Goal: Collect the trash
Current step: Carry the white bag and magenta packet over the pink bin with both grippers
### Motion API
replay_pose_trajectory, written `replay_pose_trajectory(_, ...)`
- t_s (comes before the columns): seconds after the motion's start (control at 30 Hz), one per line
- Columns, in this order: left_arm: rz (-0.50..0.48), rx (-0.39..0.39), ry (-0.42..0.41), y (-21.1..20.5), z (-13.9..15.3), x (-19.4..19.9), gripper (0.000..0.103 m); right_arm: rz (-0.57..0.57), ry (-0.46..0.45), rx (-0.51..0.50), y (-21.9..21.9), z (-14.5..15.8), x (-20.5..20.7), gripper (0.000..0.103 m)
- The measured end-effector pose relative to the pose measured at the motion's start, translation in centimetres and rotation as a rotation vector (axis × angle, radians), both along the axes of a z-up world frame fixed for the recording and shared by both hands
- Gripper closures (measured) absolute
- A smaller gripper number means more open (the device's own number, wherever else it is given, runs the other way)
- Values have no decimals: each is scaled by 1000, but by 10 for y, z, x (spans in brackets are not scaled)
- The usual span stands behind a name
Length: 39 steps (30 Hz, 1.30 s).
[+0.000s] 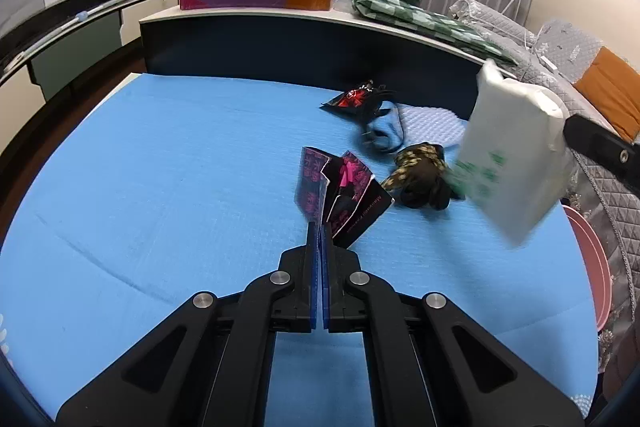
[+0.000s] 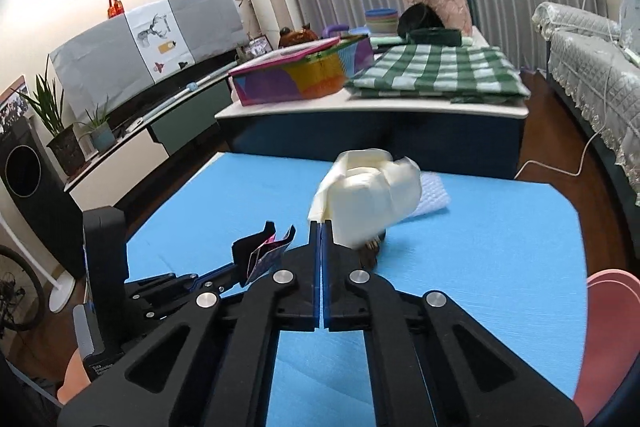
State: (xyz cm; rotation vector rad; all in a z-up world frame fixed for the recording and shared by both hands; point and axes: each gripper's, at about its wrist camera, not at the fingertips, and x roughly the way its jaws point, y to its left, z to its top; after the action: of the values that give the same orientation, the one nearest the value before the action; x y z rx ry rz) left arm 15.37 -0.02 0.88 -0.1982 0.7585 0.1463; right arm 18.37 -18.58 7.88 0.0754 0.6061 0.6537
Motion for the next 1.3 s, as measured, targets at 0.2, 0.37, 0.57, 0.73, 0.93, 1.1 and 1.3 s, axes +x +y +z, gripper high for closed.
replay_pose_trajectory(0.2, -25, 5, -23, -14, 13, -13, 102, -63, -37, -19, -22, 15, -12, 103)
replay_pose_trajectory(0.37, -51, 13, -42, -28, 24, -21, 102, -107, -67, -43, -37, 26, -21, 103)
replay_pose_trajectory(0.57, -82, 23, -66, -43, 34, -31, 102, -153, -75, -63, -55, 30, -28, 103)
replay_pose_trajectory(0.73, -104, 32, -82, -56, 41, -36, 102, -193, -82, -67, -71, 33, -33, 103)
replay_pose_trajectory(0.93, -132, 46, -87, -73, 46, -35, 102, -232, -80, -68, -86, 34, -34, 103)
replay_pose_trajectory(1.1, -150, 54, -90, -83, 48, -33, 102, -270, -89, -81, -97, 33, -32, 103)
replay_pose_trajectory(1.3, -167, 53, -96, -93, 50, -31, 102, -321, -82, -105, -113, 28, -27, 103)
